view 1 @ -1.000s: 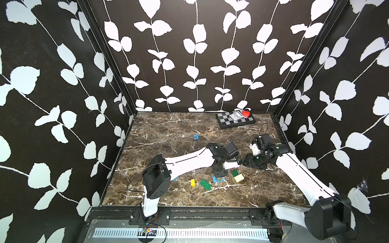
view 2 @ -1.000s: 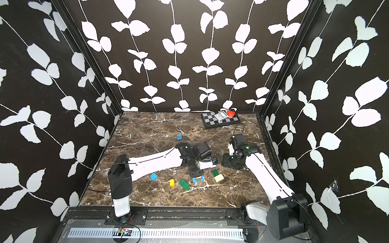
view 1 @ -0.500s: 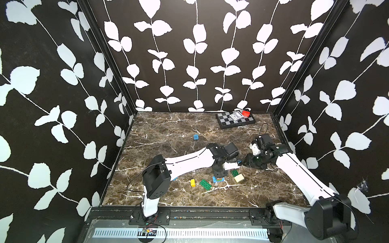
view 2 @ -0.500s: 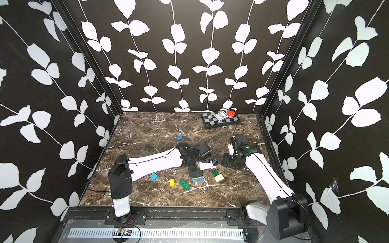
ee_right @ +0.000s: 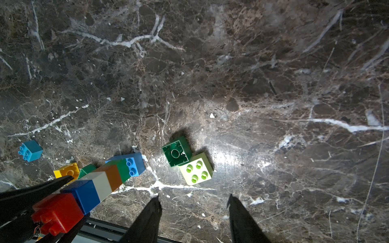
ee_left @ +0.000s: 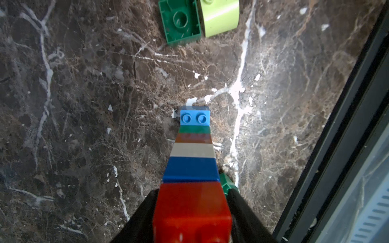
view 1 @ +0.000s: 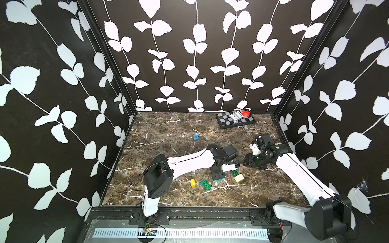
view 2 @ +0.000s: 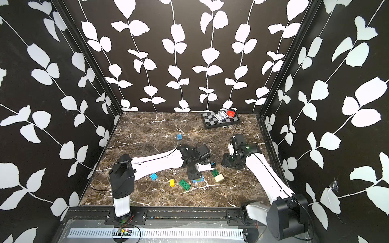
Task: Assemble the number 1 with lego
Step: Assemble the lego brick with the lego brick.
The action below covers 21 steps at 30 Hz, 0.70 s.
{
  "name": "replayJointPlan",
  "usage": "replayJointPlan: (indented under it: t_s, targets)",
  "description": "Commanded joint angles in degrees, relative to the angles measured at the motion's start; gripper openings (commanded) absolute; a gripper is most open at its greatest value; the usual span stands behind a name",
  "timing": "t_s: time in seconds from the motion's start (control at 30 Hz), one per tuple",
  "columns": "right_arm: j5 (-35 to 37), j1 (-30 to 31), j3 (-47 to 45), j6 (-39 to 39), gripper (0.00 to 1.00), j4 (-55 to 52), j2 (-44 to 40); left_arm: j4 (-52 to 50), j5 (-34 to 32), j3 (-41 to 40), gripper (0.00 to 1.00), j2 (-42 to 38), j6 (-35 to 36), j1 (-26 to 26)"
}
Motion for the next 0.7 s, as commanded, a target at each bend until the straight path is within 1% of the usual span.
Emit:
replayJointPlan:
  t_s: [0.0, 0.2, 0.3, 0.4, 0.47, 0.57, 0.6, 0.67]
  targets:
    - [-0.46, -0.52, -1.16, 0.09, 0.53, -0.92, -1.05, 1.07, -0.28, -0.33, 0.59, -2.37, -0.47, -0.07]
    - [-1.32, -0.53, -1.61, 0.09, 0.54, -0.69, -1.79, 6.68, 1.25, -3.93, 0.68, -6.85, -1.0, -0.06]
    - [-2.22, -0.51, -2.2, 0.05, 0.56, -0.08, -2.61, 13.47, 4.42, -8.93, 0.73, -12.06, -1.08, -0.02]
    - [-3.62, -0.53, -2.43, 0.01, 0.57, 0.65, -3.28, 21.54, 4.34, -14.81, 0.76, -18.07, -2.11, 0.02]
    - [-5.2, -0.53, -2.43, -0.38, 0.56, 1.09, -3.42, 25.83, 2.88, -17.66, 0.77, -21.45, -3.16, 0.06]
    - [-8.9, 0.35, -1.88, -0.61, 0.54, 1.47, -3.38, 32.31, -0.7, -21.91, 0.77, -26.2, -6.69, 0.02]
    - [-9.4, 1.31, -1.49, -0.61, 0.54, 1.53, -3.38, 33.89, -2.85, -23.16, 0.77, -27.45, -8.19, 0.1]
    - [-9.45, 5.3, 0.02, -0.61, 0.54, 1.36, -3.01, 35.44, -9.62, -25.36, 0.76, -29.58, -14.43, 0.81]
